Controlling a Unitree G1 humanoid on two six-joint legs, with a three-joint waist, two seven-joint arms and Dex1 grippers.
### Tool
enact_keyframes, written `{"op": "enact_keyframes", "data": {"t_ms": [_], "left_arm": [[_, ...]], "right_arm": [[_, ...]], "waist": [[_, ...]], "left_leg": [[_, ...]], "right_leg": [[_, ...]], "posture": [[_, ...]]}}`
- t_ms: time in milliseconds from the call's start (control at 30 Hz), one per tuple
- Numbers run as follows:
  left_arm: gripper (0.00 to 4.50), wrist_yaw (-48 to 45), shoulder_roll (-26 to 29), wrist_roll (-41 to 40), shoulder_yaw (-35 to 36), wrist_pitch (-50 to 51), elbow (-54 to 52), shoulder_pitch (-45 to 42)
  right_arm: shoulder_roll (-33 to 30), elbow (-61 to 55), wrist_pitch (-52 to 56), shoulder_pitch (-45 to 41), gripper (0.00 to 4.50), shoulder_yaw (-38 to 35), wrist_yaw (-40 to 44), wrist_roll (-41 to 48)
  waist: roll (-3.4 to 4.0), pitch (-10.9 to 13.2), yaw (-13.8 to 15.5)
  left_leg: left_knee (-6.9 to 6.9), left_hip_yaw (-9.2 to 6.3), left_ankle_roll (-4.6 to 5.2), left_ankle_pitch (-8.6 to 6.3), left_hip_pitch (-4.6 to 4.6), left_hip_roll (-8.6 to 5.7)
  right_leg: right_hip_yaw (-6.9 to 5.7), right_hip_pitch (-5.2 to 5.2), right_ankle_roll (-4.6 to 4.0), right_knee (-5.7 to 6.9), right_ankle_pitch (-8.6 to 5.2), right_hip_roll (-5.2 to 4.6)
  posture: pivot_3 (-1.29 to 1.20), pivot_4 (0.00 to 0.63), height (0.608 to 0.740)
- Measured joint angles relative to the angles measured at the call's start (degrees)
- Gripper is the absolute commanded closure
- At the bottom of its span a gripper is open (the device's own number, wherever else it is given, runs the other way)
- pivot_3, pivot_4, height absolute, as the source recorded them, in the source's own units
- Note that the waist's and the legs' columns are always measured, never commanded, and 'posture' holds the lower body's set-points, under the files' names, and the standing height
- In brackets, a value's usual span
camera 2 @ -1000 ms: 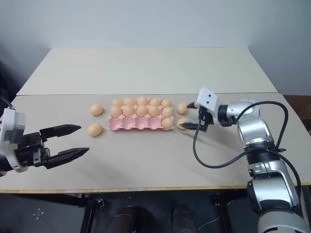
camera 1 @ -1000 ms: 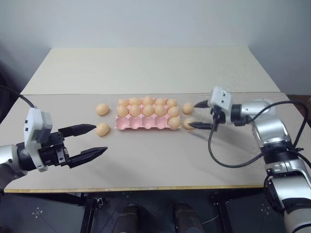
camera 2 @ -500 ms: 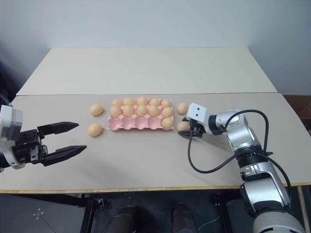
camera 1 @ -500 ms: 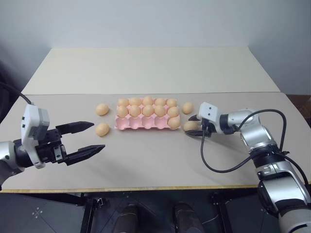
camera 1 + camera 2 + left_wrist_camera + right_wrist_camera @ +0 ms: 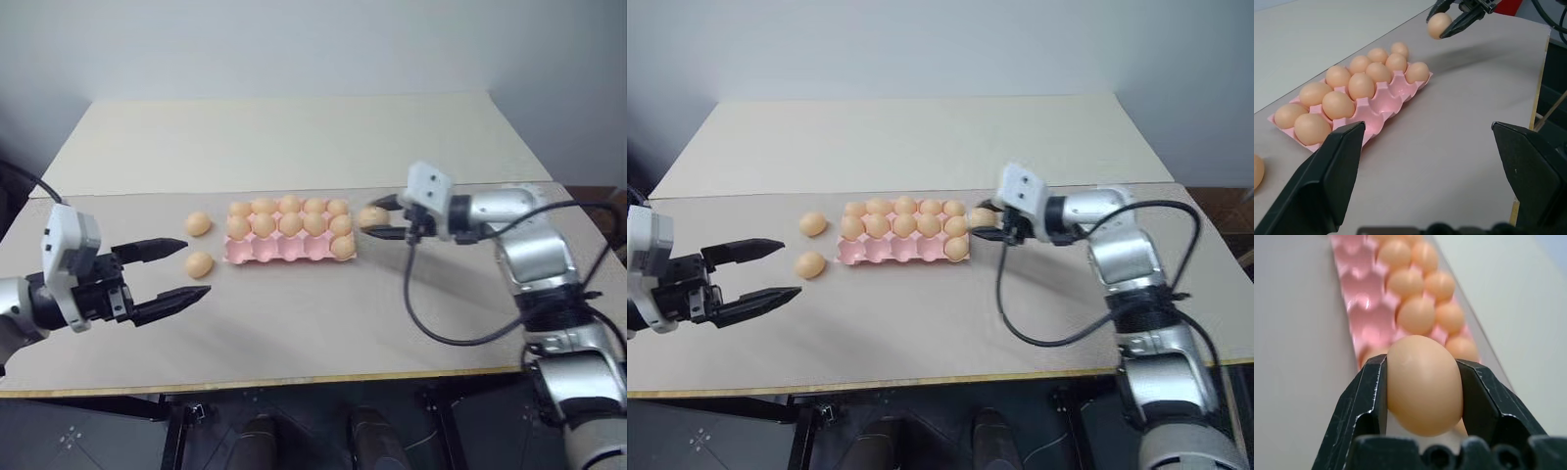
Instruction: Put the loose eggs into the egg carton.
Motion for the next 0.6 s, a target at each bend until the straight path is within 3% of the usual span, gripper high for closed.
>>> {"op": "enact_keyframes", "data": {"t_ms": [100,267,500,533,600], "left_arm": [[0.0,0.52,-0.27,0.01,-0.31,-0.01,0.02,-0.13],[0.0,1.48,-0.43,-0.03,-0.21,-0.01,-0.2,0.3],[0.0,1.82,-0.44,-0.06,0.12,0.0,-1.16,1.65],[0.0,1.84,-0.44,-0.07,0.12,0.0,-1.16,1.62],[0.0,1.79,-0.41,-0.05,0.08,0.0,-1.01,1.4]], "right_arm": [[6.14,1.31,1.23,-1.08,2.59,4.55,-3.19,-2.1],[9.67,6.28,2.32,-2.41,2.59,8.94,-9.56,-7.77],[10.37,4.62,4.84,-2.32,0.29,8.98,-10.03,-8.87],[10.3,3.62,5.38,-2.24,0.04,8.89,-9.87,-8.8],[9.56,-0.21,7.55,-1.58,0.04,8.32,-9.55,-7.99]], "waist": [[0.0,0.0,0.08],[0.01,0.01,0.98],[0.01,0.01,1.27],[0.01,0.01,1.27],[0.02,0.01,1.36]], "left_leg": [[0.01,0.0,-0.01,0.0,-0.12,0.04],[0.06,0.0,-0.04,0.0,-0.23,-0.04],[0.04,0.0,-0.05,0.0,-0.23,-0.01],[0.04,0.0,-0.05,0.0,-0.23,-0.01],[0.04,0.0,-0.05,0.0,-0.23,0.0]], "right_leg": [[-0.01,-0.13,-0.02,-0.02,0.01,0.03],[-0.03,-0.17,-0.03,-0.04,0.02,-0.08],[-0.02,-0.21,-0.03,-0.02,0.03,-0.03],[-0.02,-0.21,-0.04,-0.02,0.03,-0.02],[-0.03,-0.21,-0.04,-0.03,0.03,-0.02]], "posture": [[0.0,0.15,0.74],[0.0,0.15,0.74],[0.0,0.15,0.74],[0.0,0.15,0.74],[0.0,0.15,0.74]]}}
